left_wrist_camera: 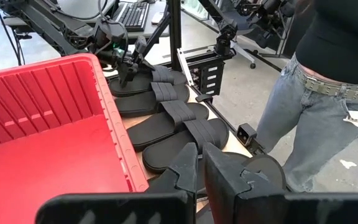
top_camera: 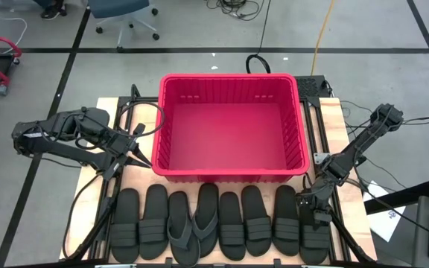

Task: Pick and place slides into bin
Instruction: Put the black slide into the red bin

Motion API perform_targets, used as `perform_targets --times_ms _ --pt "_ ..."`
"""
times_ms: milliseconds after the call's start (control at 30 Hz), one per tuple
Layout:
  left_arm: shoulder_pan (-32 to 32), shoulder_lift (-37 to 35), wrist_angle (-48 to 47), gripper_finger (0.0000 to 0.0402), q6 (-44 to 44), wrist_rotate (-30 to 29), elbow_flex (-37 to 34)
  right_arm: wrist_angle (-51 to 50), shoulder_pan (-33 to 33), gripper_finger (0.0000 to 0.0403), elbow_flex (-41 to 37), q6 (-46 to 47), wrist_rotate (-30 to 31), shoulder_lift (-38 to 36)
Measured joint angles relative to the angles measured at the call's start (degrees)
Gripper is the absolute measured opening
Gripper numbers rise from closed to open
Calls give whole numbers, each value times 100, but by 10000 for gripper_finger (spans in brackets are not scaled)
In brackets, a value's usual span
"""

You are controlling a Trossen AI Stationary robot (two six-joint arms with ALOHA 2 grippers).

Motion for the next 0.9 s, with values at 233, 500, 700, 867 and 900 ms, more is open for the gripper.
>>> perform_targets --times_ms 233,500,700,867,900 --pt "0 0 0 26 -224 2 0 3 0 3 0 93 6 0" --pt "0 0 0 26 -461 2 0 11 0 2 0 382 -9 -2" --pt "-1 0 0 26 -457 2 0 451 0 1 2 520 -16 0" --pt "-2 0 0 26 -464 2 0 703 37 1 1 979 -38 -8" --pt "-1 0 0 26 -469 2 0 790 60 1 0 1046 -38 -14"
